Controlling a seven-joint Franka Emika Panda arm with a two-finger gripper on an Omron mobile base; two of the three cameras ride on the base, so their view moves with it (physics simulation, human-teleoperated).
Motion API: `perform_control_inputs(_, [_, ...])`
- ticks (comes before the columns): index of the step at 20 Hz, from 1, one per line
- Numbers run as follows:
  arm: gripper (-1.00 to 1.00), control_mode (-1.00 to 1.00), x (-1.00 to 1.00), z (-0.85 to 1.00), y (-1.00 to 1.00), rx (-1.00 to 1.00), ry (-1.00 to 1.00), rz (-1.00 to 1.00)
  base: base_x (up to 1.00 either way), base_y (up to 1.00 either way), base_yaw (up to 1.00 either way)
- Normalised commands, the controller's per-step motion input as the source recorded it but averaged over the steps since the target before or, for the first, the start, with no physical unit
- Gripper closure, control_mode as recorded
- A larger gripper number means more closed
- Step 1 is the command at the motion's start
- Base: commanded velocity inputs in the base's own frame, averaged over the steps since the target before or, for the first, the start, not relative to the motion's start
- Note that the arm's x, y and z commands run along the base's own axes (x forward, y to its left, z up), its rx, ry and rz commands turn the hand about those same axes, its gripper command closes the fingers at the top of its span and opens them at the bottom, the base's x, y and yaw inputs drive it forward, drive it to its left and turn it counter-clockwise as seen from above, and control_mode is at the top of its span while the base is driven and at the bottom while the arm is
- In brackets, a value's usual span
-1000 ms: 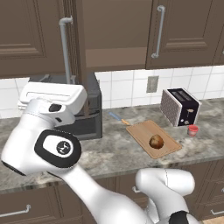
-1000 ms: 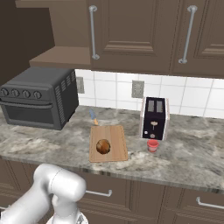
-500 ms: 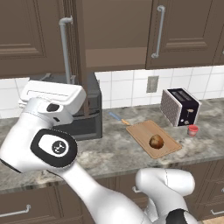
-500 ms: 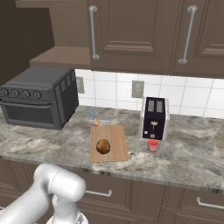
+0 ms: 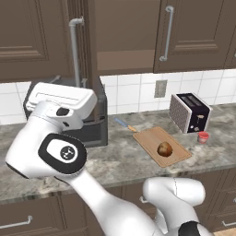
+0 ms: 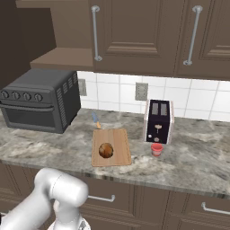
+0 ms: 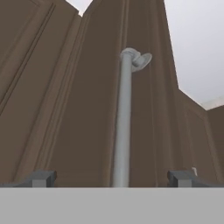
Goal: Pick the bread, place it on the cutting board, pick the jam, place it on the counter, and close the cabinet.
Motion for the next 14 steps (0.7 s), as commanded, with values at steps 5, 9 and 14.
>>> perform_control_inputs(5, [-1.0,-1.0,0.11,0.0,-0.23,0.01,0.0,0.0,0.0,0.0,0.0])
perform_control_inputs(9, [-1.0,-1.0,0.16,0.0,-0.31,0.02,0.0,0.0,0.0,0.0,0.0])
perform_control_inputs(14, [-1.0,-1.0,0.18,0.0,-0.38,0.02,0.0,0.0,0.0,0.0,0.0])
